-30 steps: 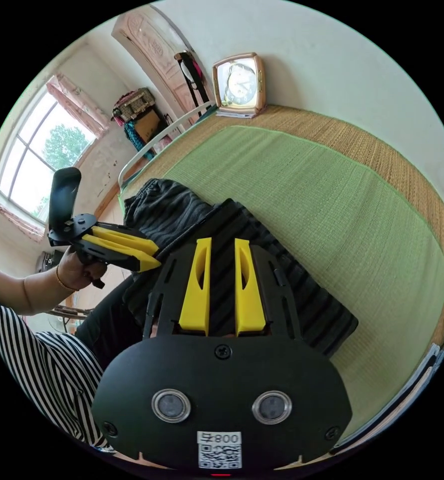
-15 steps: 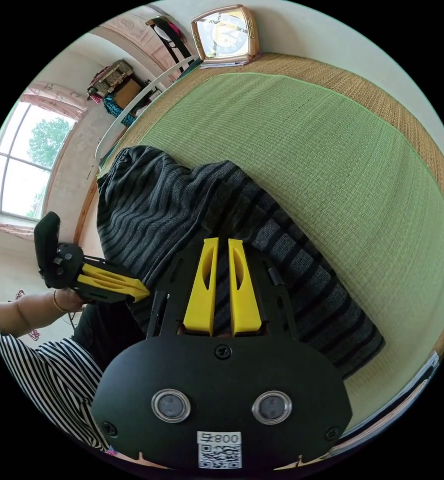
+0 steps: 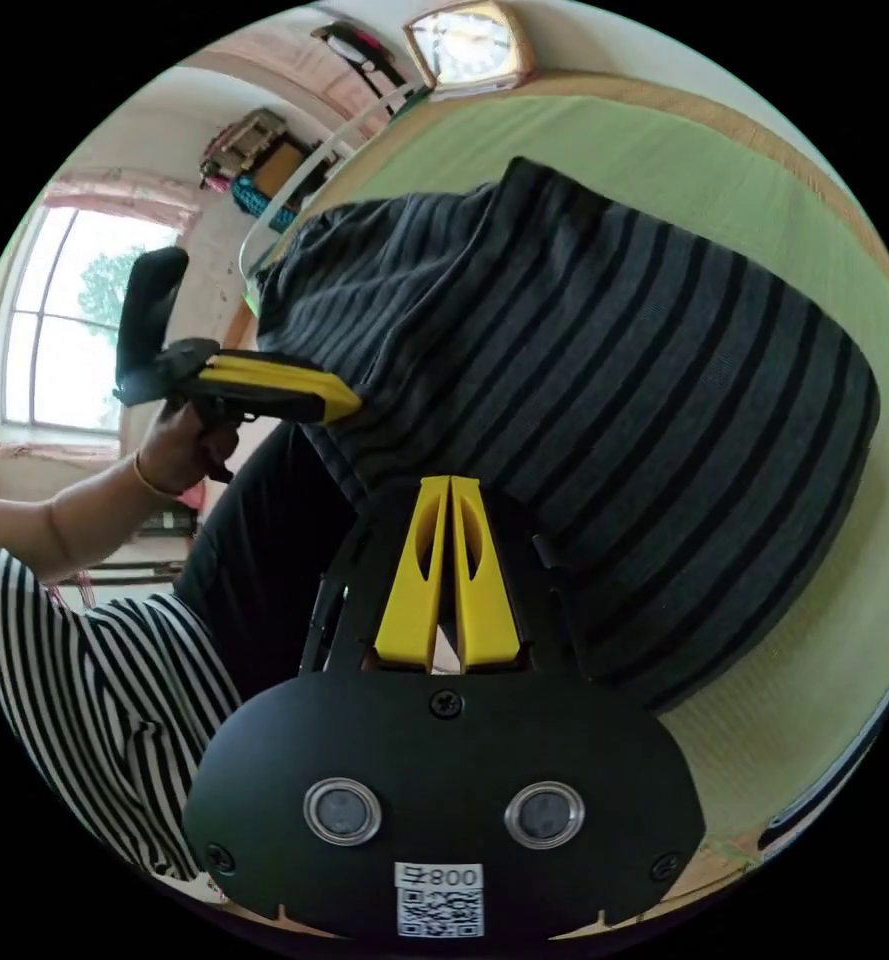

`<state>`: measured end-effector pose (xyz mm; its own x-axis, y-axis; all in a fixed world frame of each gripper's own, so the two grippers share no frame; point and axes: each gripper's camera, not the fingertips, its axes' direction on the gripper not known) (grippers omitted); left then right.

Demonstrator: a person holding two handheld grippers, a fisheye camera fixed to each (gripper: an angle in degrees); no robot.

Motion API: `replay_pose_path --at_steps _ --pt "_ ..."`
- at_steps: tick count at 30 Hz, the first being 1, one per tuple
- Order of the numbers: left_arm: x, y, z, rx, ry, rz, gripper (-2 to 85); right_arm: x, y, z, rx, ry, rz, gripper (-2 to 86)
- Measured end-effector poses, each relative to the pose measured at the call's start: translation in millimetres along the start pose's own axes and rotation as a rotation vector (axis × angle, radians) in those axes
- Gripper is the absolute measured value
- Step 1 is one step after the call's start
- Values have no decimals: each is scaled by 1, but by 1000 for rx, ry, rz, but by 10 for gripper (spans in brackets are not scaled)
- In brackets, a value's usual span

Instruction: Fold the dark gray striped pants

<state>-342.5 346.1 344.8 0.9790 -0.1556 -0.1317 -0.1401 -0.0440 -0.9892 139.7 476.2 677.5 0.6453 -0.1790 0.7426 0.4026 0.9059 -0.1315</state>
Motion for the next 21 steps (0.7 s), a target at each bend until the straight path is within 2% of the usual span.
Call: replay_pose_path --at_steps 4,9,12,17,21 --pt "26 6 7 51 26 59 8 16 37 -46 66 -45 27 3" --pt "70 4 32 63 57 188 43 53 113 -93 172 -27 163 4" --pt "102 -3 54 52 76 276 78 82 158 -111 240 -144 261 6" --pt "171 -15 102 -8 -21 464 128 137 240 -164 530 -278 468 30" --pt "208 -11 147 -115 -172 590 142 168 273 -174 499 -308 540 60"
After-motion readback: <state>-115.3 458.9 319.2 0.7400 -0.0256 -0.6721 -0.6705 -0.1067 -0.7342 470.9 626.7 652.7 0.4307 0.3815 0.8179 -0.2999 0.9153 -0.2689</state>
